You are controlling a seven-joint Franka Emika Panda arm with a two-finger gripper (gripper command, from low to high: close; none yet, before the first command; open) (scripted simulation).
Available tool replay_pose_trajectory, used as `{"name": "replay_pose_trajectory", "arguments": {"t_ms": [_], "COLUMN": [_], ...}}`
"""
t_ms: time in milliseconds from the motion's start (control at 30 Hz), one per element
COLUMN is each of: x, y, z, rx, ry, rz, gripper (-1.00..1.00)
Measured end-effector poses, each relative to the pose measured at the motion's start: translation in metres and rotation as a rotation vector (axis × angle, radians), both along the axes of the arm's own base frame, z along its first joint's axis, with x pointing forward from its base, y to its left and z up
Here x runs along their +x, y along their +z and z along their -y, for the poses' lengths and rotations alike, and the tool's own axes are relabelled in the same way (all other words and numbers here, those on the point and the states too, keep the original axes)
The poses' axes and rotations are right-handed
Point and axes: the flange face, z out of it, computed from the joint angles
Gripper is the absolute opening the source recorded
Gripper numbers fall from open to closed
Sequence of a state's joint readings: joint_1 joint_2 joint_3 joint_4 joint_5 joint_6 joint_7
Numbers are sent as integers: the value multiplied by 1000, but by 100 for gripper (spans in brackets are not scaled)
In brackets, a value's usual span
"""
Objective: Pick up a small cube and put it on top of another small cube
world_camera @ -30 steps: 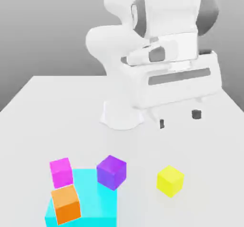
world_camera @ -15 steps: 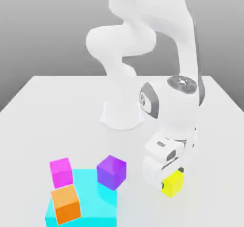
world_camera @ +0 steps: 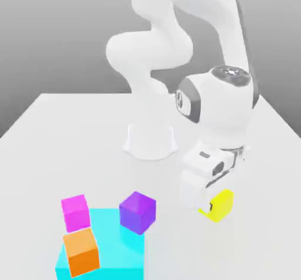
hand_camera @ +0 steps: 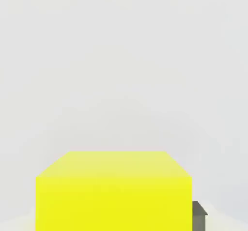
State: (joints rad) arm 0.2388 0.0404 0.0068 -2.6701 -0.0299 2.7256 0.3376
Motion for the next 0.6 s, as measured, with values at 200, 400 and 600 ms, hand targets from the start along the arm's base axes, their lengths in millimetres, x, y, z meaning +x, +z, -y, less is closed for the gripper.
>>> {"name": "replay_pose_trajectory", "arguments": {"t_ms": [200,400,600], "x": [39,16,14], "y": [74,85,48], "z": [156,250,254], "rx": [-15,17,17], "ry": [-337,-623,-639], "rz": [8,-14,-15], "gripper": [-100,-100,100]}}
